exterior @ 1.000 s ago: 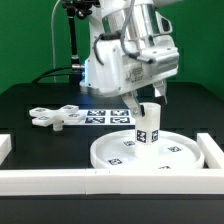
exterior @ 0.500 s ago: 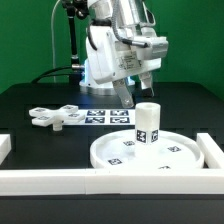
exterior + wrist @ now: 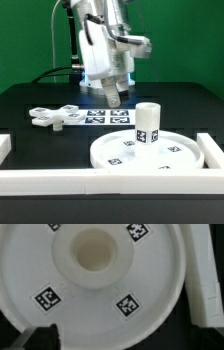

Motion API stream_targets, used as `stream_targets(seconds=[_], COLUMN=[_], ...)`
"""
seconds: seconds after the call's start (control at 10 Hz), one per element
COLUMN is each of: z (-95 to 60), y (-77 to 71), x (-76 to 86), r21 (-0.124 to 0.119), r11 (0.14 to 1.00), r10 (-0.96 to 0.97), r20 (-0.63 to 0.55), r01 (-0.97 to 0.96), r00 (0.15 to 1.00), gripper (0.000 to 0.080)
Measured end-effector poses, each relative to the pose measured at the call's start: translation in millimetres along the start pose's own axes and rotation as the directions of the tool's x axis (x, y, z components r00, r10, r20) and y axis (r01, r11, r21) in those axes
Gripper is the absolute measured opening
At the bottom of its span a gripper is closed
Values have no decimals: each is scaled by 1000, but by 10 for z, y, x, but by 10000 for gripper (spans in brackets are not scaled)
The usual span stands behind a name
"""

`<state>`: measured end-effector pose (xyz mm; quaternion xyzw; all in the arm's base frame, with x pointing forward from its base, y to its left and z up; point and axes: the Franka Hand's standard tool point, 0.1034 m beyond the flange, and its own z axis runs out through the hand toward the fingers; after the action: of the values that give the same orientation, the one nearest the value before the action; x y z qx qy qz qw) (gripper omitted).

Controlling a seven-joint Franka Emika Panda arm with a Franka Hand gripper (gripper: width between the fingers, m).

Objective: Assemble round table

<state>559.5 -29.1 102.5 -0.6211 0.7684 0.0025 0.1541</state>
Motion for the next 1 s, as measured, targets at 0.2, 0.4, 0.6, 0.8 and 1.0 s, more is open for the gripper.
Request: stream_targets(seconds=[0.2, 0.4, 0.6, 0.8, 1.0], z=[-64, -69, -62, -53, -68], y=[-45, -64, -59, -30, -15], x=[0, -66, -68, 7, 99], r21=[-2, -10, -11, -21, -54], r11=[1000, 999, 999, 972, 865], r10=[-20, -36, -36, -235, -499], r20=[-8, 4, 4, -1, -1], r01=[20, 36, 36, 235, 499], r00=[1000, 999, 999, 972, 866], gripper=[649, 649, 649, 649, 649])
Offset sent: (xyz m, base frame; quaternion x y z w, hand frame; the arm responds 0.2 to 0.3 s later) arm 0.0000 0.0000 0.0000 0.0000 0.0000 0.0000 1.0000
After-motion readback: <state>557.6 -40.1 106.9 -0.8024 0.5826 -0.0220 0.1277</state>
